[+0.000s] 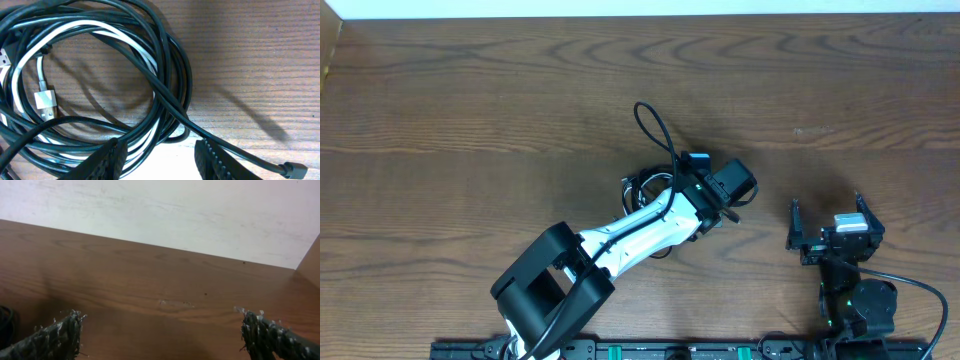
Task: Untangle cables
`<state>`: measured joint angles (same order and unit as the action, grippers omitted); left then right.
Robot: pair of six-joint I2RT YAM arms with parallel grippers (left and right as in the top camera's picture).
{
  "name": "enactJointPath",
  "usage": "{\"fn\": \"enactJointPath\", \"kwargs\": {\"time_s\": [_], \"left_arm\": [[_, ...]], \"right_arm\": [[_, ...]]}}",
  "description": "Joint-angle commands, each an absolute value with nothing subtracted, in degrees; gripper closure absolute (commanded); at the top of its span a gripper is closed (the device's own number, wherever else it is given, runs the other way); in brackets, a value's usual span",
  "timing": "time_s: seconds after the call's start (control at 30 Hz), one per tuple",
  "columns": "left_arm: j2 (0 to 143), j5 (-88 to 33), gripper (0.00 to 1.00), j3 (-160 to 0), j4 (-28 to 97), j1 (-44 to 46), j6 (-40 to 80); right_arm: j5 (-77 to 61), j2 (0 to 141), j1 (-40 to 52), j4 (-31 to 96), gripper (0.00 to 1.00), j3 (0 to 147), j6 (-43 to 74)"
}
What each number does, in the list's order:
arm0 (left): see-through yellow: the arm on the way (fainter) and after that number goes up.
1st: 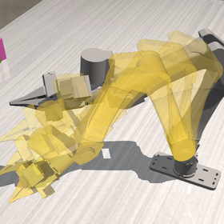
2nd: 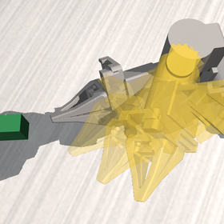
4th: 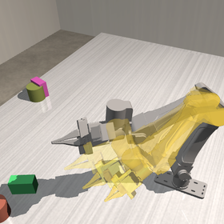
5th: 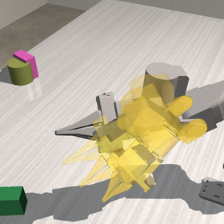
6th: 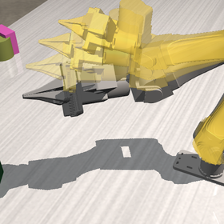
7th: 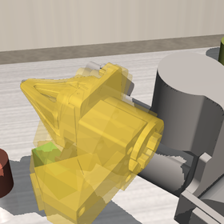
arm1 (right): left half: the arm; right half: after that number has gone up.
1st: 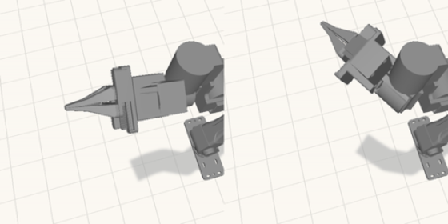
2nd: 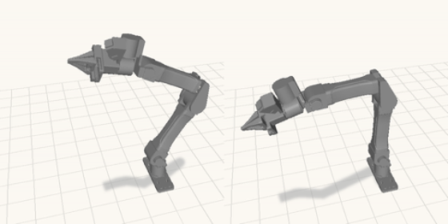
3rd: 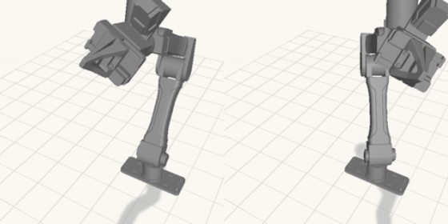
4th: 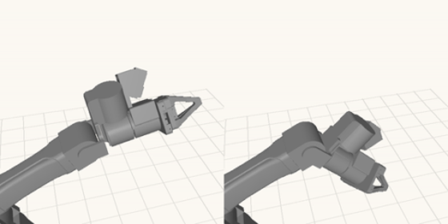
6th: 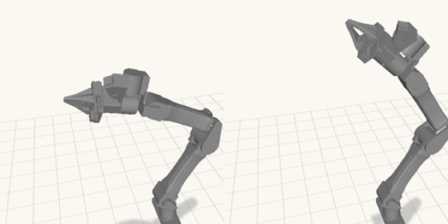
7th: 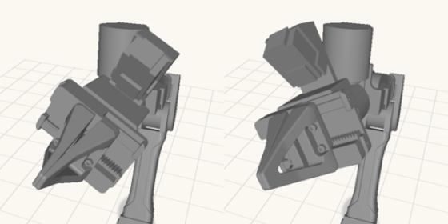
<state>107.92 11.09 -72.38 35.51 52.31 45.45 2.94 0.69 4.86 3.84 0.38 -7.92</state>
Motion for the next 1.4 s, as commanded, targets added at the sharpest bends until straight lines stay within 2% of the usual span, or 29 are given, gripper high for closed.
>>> {"fn": "enactJointPath", "kwargs": {"time_s": [0.0, 0.87, 1.07, 1.3, 1.37], "left_arm": [[108.4, 12.7, 0.5, -72.3, 35.4, 52.4, 46.2], [108.4, 12.8, 0.5, -72.3, 33.7, 52.4, 46.2], [108.4, 12.7, 0.58, -72.3, 33.5, 52.5, 46.2], [108.4, 12.8, 0.6, -72.3, 33.3, 52.5, 46.2], [108.4, 12.8, 0.64, -72.3, 33.2, 52.5, 46.2]], "right_arm": [[2.8, 0.4, 5.3, 4.1, 0.01, 0.3, -7.3], [2.8, 0.4, 5.3, 4.1, 0.01, 0.3, -7.3], [2.8, 0.4, 5.3, 4.1, 0.01, 0.3, -7.3], [2.8, 0.4, 5.3, 4.1, 0.01, 0.3, -7.3], [2.8, 0.4, 5.2, 4.1, 0.01, 0.3, -7.3]]}}
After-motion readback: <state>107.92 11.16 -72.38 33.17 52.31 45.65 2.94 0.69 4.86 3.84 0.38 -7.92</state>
